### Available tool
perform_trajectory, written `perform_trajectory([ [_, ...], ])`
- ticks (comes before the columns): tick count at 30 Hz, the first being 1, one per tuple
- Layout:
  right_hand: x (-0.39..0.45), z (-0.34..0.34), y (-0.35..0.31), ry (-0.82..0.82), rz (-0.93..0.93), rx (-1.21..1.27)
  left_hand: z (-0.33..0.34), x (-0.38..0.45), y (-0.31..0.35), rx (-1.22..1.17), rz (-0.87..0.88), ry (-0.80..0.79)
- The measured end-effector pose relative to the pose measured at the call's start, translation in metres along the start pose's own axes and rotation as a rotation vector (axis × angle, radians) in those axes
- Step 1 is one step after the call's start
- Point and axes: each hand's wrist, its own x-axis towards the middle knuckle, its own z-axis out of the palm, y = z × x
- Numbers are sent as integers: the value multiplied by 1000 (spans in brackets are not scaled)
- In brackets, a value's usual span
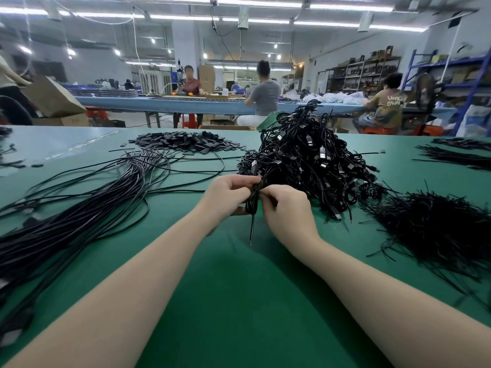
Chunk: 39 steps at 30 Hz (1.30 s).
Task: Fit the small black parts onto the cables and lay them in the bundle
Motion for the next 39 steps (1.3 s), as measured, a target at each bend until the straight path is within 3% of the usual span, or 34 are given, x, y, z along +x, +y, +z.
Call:
perform_trajectory([
  [4,1,-3,3,-5,-20,25,-10,-2,-9,-43,5,-85],
  [10,1,-3,0,66,-56,9,-3,-3,-15,191,262,136],
  [14,2,-4,-3,113,-52,10,4,-5,-12,258,264,223],
  [20,1,-8,-5,104,-147,-133,15,-5,-2,-127,16,178],
  [25,3,-9,-5,98,-99,-120,14,-9,5,-265,2,86],
  [34,2,-1,5,48,68,75,11,-4,-2,-63,186,-28],
  [39,0,5,3,-57,81,75,5,-5,-9,91,269,22],
])
